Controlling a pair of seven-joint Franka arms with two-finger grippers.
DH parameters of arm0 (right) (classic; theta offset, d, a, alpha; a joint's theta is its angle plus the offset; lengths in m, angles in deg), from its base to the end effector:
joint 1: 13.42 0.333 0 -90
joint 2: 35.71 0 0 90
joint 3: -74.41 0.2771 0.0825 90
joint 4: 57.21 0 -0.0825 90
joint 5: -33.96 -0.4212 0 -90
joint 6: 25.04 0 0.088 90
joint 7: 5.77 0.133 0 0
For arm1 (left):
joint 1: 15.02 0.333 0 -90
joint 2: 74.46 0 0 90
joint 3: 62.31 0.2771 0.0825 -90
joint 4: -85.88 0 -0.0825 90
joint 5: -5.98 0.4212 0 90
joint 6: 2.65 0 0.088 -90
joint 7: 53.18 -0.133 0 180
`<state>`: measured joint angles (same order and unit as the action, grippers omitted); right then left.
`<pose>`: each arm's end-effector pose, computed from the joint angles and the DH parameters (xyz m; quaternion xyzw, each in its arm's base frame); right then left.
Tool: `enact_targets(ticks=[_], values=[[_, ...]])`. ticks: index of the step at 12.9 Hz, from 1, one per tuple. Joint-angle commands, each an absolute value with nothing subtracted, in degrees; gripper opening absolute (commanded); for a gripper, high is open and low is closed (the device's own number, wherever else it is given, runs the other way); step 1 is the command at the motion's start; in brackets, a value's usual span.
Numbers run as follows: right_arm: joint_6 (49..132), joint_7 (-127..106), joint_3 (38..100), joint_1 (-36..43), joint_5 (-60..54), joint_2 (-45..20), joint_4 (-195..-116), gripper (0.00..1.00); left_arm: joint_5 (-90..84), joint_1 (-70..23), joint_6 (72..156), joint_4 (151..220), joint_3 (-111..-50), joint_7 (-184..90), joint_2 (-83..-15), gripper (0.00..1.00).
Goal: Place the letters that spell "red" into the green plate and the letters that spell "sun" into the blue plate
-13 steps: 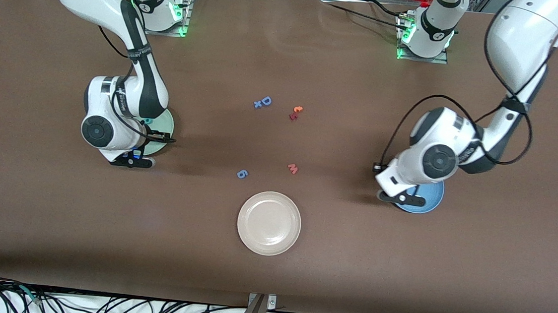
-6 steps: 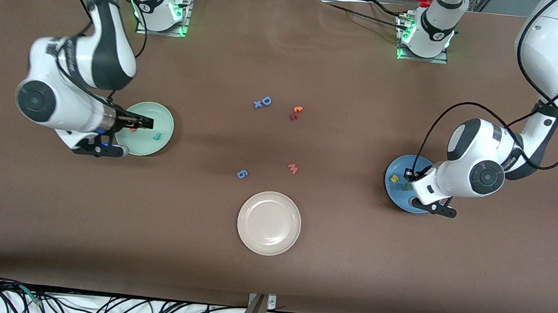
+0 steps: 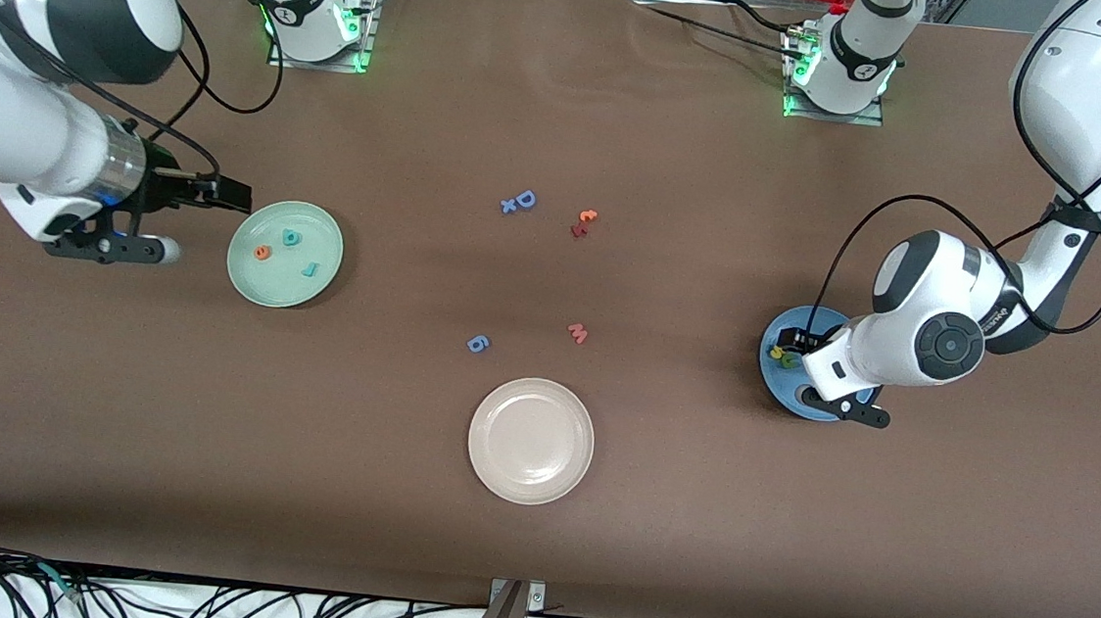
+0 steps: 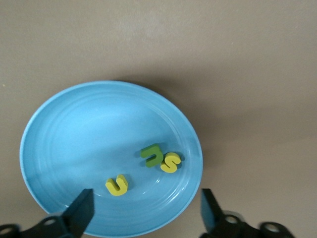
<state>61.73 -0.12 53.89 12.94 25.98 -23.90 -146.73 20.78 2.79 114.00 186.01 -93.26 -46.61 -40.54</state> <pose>0.6107 0.0940 0.4422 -0.9922 0.0037 0.1227 0.0213 0.6304 -0.1218 0.1766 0.9883 -0.1049 -0.1086 0.0222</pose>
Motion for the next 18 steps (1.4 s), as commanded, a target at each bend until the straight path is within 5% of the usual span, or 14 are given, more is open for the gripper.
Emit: enact_targets(ticks=[1,5,9,12,15,18], values=[[59.3,-0.4,53.1,13.0,27.1,-24.1,-144.0,1.0,20.6,3.0,110.7,186.3,-94.4,-47.1,-45.8,1.0],[59.3,-0.2,56.3,9.5,29.4,-24.5,-143.6,1.0,19.5,2.9,102.8,184.0,-95.1,-47.5,-55.1,1.0],[60.6,4.2,75.2,-6.3,34.7,-26.1,-143.7,0.99,14.9,2.8,83.8,165.2,-96.4,-47.5,-55.7,1.0],[62.1,4.3,83.3,-14.2,35.4,-26.2,-144.2,0.99,12.4,3.3,82.5,162.2,-95.7,-48.1,-57.7,1.0],[64.8,4.4,90.7,-20.2,37.4,-27.7,-147.0,0.99,12.0,-2.6,82.8,162.7,-85.8,-48.6,-62.4,1.0],[65.2,4.3,90.7,-20.1,37.5,-28.1,-147.6,1.0,9.9,-7.9,84.8,167.0,-76.7,-51.5,-66.9,1.0]])
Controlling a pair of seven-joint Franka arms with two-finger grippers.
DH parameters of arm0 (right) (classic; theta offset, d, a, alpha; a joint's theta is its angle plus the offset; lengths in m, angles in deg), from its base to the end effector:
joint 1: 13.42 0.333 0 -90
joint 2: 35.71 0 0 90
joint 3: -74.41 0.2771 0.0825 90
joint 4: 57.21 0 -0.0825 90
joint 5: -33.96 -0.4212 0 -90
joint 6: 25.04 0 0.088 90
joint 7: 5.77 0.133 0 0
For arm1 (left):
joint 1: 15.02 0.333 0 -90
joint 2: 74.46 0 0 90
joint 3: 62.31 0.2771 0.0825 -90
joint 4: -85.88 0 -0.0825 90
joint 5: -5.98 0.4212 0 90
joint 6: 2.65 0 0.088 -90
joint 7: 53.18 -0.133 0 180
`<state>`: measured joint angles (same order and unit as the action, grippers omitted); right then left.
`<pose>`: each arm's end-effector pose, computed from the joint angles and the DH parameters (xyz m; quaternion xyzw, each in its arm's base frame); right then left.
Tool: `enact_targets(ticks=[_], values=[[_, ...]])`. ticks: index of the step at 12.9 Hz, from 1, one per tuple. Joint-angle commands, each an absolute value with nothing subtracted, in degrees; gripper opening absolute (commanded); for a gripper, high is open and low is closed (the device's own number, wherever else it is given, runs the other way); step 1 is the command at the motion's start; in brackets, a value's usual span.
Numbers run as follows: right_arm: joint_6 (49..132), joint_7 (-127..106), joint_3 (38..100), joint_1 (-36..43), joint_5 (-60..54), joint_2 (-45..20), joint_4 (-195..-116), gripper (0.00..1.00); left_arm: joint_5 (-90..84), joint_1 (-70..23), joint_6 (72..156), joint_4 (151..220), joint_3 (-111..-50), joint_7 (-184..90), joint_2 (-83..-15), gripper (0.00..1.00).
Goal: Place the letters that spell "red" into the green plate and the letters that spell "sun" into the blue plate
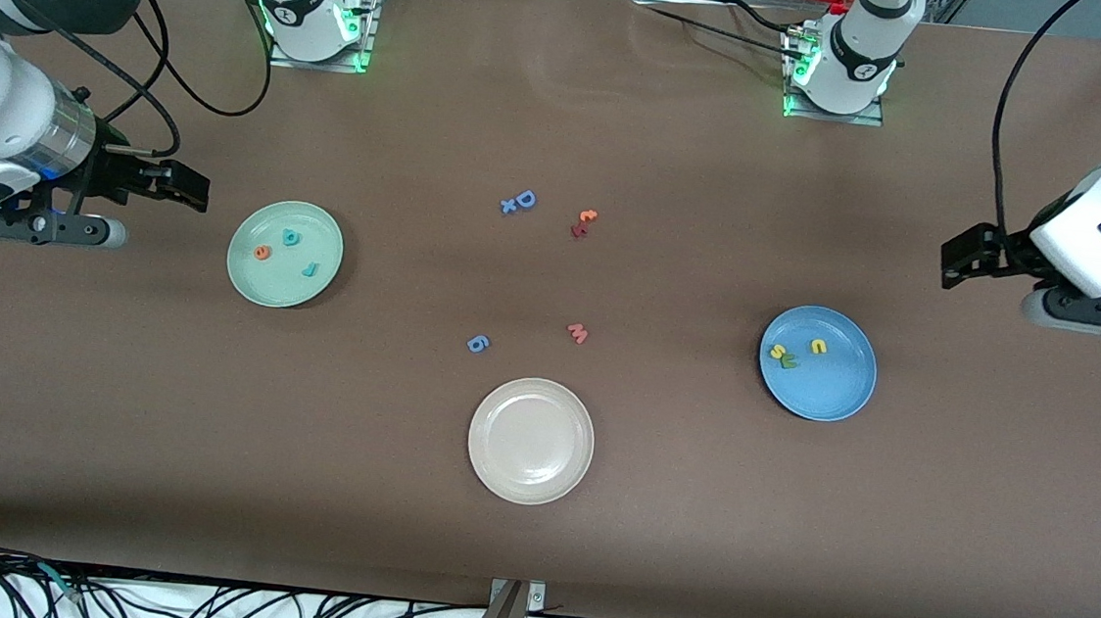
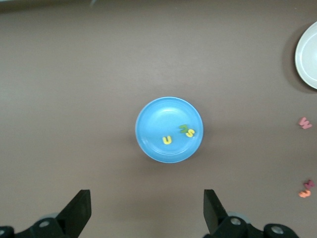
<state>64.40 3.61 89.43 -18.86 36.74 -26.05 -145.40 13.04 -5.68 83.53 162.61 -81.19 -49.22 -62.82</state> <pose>0.6169 0.0890 0.4754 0.9975 0.0030 -0.0691 0.0140 0.6328 -0.0704 0.5522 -0.9986 0.0427 0.0105 0.0303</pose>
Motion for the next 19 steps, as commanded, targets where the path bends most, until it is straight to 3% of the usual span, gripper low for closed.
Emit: enact_targets(ticks=[1,3,6,13,19], values=[[65.2,4.3,90.8,-20.1,37.5,-28.1,-147.5,1.0,8.1,-9.2,86.8,170.7,-73.7,-51.8,-69.2,1.0],[65.2,4.3,90.8,-20.1,37.5,-28.1,-147.4,1.0,7.0,-10.4,90.4,177.7,-71.4,-55.8,-73.5,1.0],[65.1,4.3,90.7,-20.1,37.4,-28.1,-147.4,1.0,6.9,-10.4,91.0,182.1,-71.4,-56.1,-76.7,1.0],[63.5,4.3,90.2,-20.1,36.9,-28.1,-147.0,1.0,6.9,-12.0,90.0,181.4,-71.3,-55.7,-76.5,1.0],[62.9,4.5,90.2,-20.2,36.9,-28.2,-146.8,1.0,5.4,-15.1,90.0,181.4,-67.4,-55.6,-76.6,1.0]])
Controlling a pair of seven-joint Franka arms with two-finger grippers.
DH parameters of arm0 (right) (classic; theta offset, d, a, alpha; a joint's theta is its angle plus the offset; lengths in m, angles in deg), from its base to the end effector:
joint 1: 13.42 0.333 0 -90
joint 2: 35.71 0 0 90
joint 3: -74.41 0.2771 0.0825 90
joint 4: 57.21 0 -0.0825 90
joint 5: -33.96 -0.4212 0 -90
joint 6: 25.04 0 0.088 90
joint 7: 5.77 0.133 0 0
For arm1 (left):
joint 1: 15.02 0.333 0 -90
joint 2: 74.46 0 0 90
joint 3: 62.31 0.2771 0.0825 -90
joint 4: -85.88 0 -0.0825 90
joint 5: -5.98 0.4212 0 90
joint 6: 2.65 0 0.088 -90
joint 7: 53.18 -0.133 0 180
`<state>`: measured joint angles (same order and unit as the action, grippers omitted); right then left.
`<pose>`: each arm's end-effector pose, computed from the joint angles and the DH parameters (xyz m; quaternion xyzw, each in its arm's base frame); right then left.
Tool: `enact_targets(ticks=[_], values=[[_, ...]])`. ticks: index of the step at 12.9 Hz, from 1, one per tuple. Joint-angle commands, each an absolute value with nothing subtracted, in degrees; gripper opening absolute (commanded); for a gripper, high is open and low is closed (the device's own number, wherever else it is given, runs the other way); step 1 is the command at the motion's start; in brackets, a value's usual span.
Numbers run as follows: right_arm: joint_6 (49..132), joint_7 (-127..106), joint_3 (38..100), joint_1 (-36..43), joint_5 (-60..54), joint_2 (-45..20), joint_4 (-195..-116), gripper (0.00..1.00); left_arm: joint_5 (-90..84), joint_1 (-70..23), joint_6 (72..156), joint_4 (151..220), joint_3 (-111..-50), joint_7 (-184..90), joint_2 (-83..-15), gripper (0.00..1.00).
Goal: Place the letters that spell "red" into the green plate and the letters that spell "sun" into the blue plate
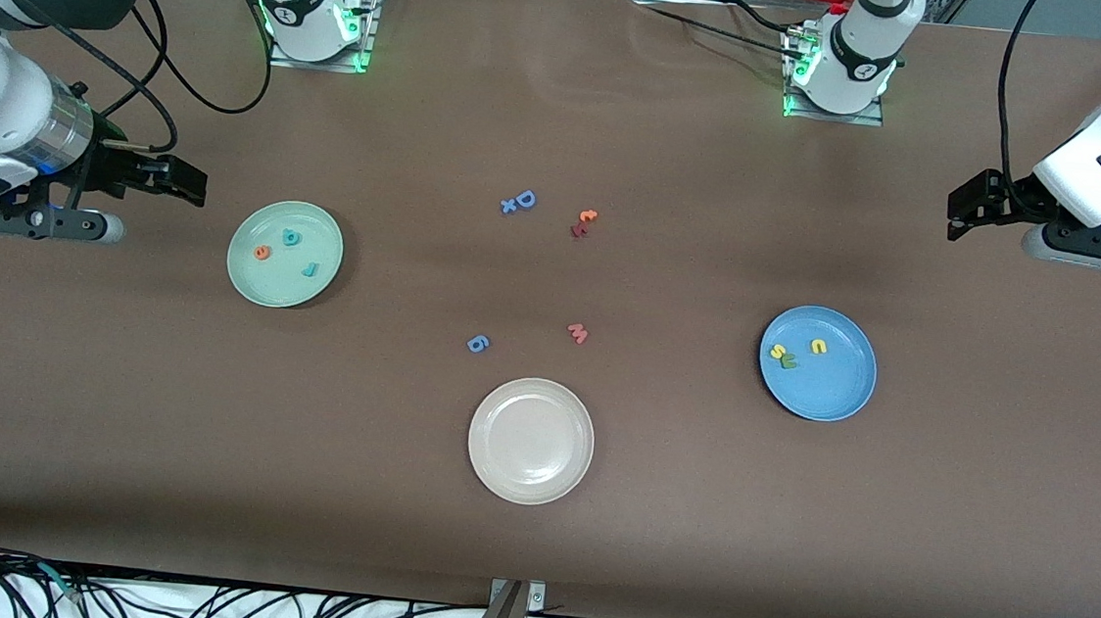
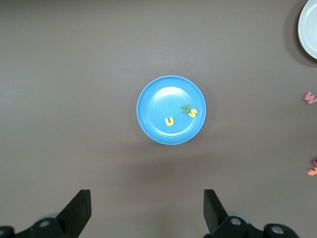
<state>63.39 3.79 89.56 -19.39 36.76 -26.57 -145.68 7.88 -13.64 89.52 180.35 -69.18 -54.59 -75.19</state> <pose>0.6131 0.0843 0.4773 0.9970 -0.0021 -0.0756 0.0161 0.5867 -0.0524 0.5306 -0.9979 0.0610 0.0131 0.0178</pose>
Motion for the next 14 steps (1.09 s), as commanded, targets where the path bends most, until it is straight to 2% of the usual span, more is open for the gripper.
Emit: enact_targets(ticks=[1,14], values=[[62.9,4.4,90.2,-20.2,36.9,-28.1,-146.8,1.0,5.2,-15.0,90.0,181.4,-67.4,-55.6,-76.6,1.0],[62.9,4.4,90.2,-20.2,36.8,-28.0,-146.8,1.0,5.4,-14.8,88.3,180.3,-67.8,-54.8,-75.7,1.0]])
